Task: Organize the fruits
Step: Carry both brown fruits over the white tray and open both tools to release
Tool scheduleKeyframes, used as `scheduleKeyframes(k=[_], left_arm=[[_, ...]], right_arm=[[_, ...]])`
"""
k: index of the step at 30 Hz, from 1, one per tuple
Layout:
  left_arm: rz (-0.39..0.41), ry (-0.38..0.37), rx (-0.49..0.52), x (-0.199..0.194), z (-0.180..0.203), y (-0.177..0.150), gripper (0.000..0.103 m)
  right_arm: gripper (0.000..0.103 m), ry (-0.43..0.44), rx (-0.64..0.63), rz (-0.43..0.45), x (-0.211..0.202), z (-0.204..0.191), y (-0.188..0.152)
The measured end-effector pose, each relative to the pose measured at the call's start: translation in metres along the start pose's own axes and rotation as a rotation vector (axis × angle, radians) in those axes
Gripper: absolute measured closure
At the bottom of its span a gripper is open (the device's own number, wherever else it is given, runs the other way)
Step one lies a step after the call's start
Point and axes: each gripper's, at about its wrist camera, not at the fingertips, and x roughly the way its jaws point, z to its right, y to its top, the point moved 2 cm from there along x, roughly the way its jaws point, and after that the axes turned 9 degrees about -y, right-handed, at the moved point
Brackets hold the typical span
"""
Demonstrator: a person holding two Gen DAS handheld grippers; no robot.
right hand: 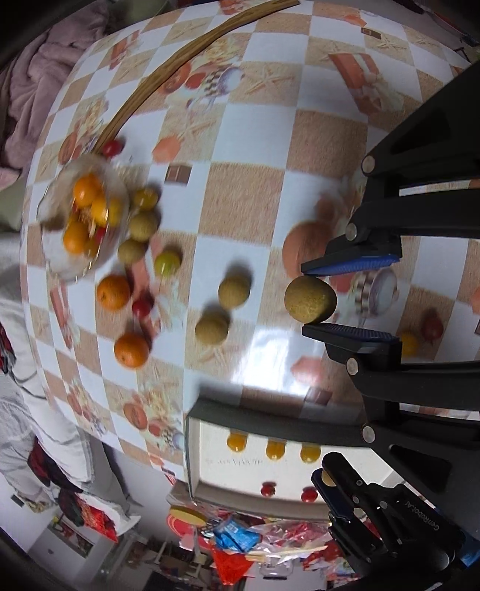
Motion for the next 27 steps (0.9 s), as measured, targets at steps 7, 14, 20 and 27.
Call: scheduleKeyframes(k=[7,14,20,27], left_arm=[[0.043,0.047,-0.078,-0.019,-0.054,-0.004,0.076],[0.048,0.081,-0.13,-0.013,-0.09,-0.006,0.076],[0.031,0.096,-0.119,0.001,-0.099,-0.006,0.076],[0.018,0.105,-0.133,0.009,-0.109,-0.006,0.076]], right_arm=[[0.075,0.04,-0.095,0.014,-0.003,-0.065,0.016],[0.075,0.083,-0.169,0.0,0.012,-0.128,0.032],[0.075,0.08,-0.22,-0.015,0.033,-0.164,0.047],[0.075,0.053,-0.258,-0.013,0.05,-0.19,0.069]])
